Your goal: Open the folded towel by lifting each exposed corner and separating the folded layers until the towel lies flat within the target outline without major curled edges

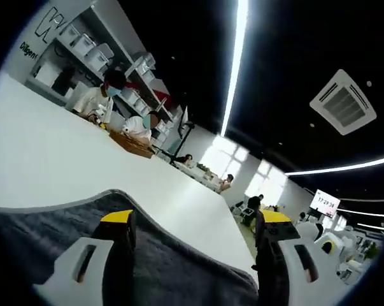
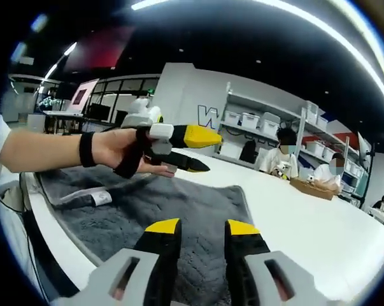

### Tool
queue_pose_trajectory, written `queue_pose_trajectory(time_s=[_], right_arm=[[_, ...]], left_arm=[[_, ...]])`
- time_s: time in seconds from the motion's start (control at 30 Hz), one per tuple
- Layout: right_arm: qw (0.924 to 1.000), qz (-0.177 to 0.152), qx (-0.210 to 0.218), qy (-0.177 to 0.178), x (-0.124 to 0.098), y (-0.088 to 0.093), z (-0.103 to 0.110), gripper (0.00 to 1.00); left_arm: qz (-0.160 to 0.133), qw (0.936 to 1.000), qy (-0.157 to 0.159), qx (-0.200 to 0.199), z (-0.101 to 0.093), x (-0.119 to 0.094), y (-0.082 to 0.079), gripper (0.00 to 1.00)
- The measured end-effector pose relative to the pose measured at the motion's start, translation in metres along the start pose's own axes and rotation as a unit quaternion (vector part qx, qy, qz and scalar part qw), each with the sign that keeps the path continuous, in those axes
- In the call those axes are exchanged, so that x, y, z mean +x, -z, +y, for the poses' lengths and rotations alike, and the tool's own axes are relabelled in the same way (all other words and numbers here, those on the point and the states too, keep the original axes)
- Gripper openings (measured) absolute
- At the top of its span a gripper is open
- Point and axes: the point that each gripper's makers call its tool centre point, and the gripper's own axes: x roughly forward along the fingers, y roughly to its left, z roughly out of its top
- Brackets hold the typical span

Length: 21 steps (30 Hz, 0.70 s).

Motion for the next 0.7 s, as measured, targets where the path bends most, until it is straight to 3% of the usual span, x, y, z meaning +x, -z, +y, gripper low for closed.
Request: queue_pose_trajectory(time_s=[0.03, 0.3, 0.43, 0.5, 0.7], right_arm=[[0.9998, 0.007, -0.015, 0.007, 0.001, -0.001, 0.000, 0.22], [0.9998, -0.007, -0.014, -0.009, 0.007, -0.020, 0.011, 0.24], [0.9997, -0.013, -0.006, -0.019, 0.010, -0.027, 0.016, 0.26], [0.9996, -0.018, -0.009, -0.019, 0.011, -0.031, 0.019, 0.26], [0.9993, -0.021, -0.008, -0.029, 0.015, -0.034, 0.027, 0.26]], left_arm=[[0.006, 0.9999, -0.002, 0.010, -0.001, -0.003, 0.002, 0.76], [0.001, 0.9998, 0.004, 0.021, -0.015, -0.017, 0.003, 0.76], [0.014, 0.9990, 0.011, 0.040, -0.022, -0.030, 0.009, 0.77], [0.022, 0.9990, -0.001, 0.040, -0.020, -0.037, 0.010, 0.76], [0.017, 0.9987, 0.006, 0.047, -0.030, -0.051, 0.007, 0.76]])
